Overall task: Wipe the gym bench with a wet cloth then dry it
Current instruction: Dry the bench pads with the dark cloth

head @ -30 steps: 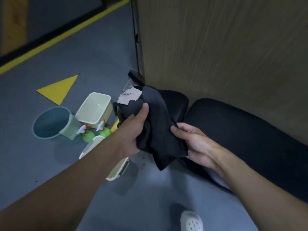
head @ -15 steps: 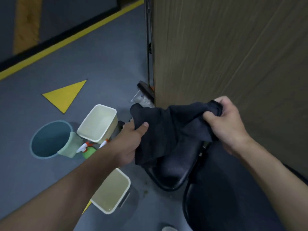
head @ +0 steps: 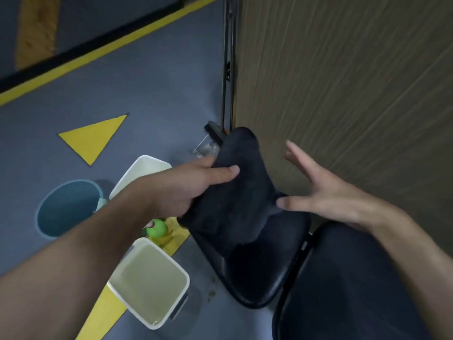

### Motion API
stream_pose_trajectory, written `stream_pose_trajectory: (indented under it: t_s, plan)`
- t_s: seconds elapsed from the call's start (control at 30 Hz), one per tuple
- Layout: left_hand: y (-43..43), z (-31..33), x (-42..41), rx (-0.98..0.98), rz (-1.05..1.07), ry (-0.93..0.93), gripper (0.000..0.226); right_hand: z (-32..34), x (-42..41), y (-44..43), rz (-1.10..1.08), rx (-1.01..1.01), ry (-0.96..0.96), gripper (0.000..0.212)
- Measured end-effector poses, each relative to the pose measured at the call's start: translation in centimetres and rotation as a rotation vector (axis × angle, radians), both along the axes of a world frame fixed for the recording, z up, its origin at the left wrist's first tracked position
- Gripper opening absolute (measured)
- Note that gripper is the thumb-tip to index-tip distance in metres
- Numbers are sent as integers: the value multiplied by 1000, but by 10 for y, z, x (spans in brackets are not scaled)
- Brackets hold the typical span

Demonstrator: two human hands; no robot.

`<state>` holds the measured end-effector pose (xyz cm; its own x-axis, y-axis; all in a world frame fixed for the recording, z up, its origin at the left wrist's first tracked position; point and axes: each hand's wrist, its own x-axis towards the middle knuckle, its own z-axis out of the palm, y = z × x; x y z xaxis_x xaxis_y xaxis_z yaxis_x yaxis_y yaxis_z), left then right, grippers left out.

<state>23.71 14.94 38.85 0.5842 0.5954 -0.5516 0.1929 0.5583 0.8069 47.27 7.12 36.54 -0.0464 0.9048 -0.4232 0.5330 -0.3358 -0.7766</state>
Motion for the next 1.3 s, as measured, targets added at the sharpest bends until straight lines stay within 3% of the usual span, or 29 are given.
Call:
stream_pose_trajectory:
  t_s: [0.07, 0.13, 0.2, 0.27, 0.33, 0.4, 0.43, 0.53, 0.57, 0.63, 0.7, 0.73, 0.8, 0.83, 0.87, 0.93, 0.97, 1.03, 1.07, 1.13, 1.17, 1.27, 1.3]
  plan:
    - [2, 7, 0, -12, -172, 46, 26, 9, -15, 10, 101, -19, 236, 110]
    - [8, 14, -6, -30, -297, 47, 37, 13, -23, 15, 156, -119, 415, 79]
    - [14, 21, -15, -21, -258, 59, 36, 17, -30, 11, 184, -195, 554, 51]
    - [20, 19, -20, 56, -77, 112, 25, 15, -36, 5, 112, -206, 670, 41]
    - [19, 10, -23, 238, 68, 224, 14, 17, -50, 0, -71, -174, 779, 35]
    - [9, -2, -31, 422, 71, 255, 13, 18, -63, -3, -192, -98, 825, 33]
    - [2, -8, -35, 457, 8, 230, 20, 21, -70, -3, -211, -70, 829, 32]
    - [-24, -15, -44, 478, -349, 208, 83, 35, -83, -4, -207, -44, 843, 40]
    - [-30, -15, -43, 486, -396, 192, 88, 38, -85, -3, -201, -39, 859, 41]
    - [-35, -17, -39, 486, -324, 134, 70, 42, -87, -3, -204, -33, 868, 36]
    - [-34, -15, -35, 570, -260, 173, 41, 45, -87, 0, -253, 6, 680, 24]
    - [-33, -14, -34, 645, -275, 234, 28, 46, -85, 2, -247, 64, 458, 27]
    - [-30, -13, -35, 723, -318, 331, 19, 44, -75, 4, -124, 153, -160, 67]
    - [-28, -11, -35, 705, -316, 341, 22, 45, -72, 3, 2, 160, -365, 90]
    - [-25, -11, -36, 657, -304, 333, 24, 47, -72, 2, 156, 151, -427, 106]
    - [-22, -7, -40, 514, -274, 282, 20, 41, -72, 0, 350, 77, -249, 112]
    - [-22, -6, -42, 412, -236, 231, 20, 36, -74, -1, 317, 47, -94, 106]
    - [-23, -11, -44, 172, -58, 87, 27, 19, -75, -4, 32, 45, 145, 96]
    - [-25, -18, -43, 70, 63, 23, 30, 10, -78, -6, -139, 87, 134, 98]
    - [-32, -31, -37, -30, 264, -80, 31, -11, -83, -14, -420, 166, -71, 104]
    - [-36, -38, -31, -60, 332, -118, 30, -17, -87, -18, -539, 139, -18, 99]
    - [-48, -56, -11, -91, 395, -175, 28, -21, -96, -22, -704, -235, 713, 77]
    - [-52, -60, -4, -95, 375, -185, 30, -19, -94, -23, -713, -313, 878, 64]
